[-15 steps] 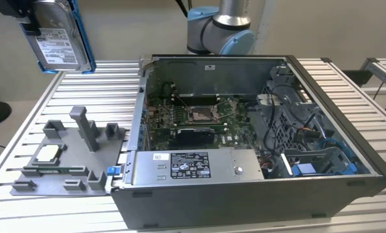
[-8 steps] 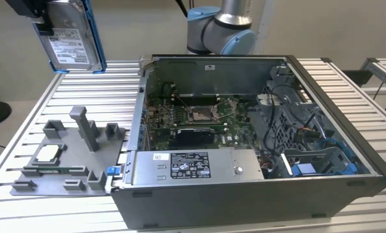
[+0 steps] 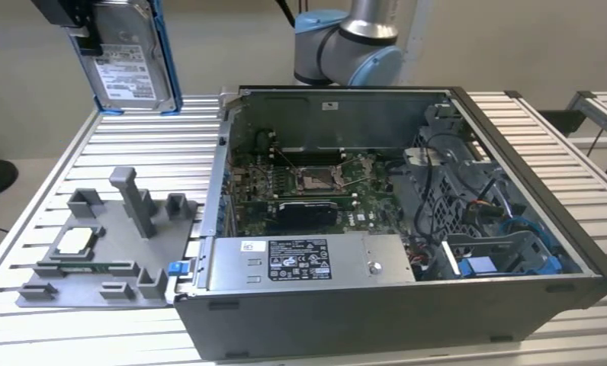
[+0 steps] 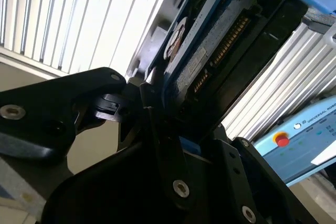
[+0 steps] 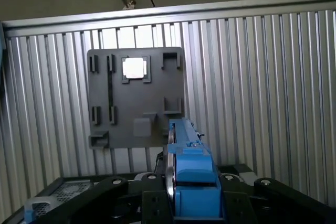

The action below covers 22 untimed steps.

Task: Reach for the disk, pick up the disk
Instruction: 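Pick up the disk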

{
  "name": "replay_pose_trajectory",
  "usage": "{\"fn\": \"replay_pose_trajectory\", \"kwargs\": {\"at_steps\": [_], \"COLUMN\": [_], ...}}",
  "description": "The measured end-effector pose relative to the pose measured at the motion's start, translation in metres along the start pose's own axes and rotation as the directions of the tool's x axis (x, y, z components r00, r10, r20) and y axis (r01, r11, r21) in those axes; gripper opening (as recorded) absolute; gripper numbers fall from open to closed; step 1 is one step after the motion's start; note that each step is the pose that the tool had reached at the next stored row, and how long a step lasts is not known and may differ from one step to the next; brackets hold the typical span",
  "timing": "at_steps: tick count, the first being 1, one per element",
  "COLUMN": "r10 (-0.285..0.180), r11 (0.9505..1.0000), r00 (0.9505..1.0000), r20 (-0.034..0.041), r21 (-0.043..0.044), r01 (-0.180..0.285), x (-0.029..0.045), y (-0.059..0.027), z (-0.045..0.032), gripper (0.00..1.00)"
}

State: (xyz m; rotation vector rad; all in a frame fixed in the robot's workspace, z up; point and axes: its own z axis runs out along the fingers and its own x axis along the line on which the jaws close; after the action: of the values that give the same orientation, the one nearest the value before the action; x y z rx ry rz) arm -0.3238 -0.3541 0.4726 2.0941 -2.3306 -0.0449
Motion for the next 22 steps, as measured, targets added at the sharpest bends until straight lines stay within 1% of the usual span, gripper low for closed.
{"fn": "replay_pose_trajectory", "kwargs": {"at_steps": [22], "r10": [-0.001], "r11": [1.0], "r00": [1.0], "r20": [-0.0002], "r21": [-0.0015], "r01": [0.001], "x": [-0.0054], "y": [-0.05], "z": [-0.0013], "gripper": [0.0]}}
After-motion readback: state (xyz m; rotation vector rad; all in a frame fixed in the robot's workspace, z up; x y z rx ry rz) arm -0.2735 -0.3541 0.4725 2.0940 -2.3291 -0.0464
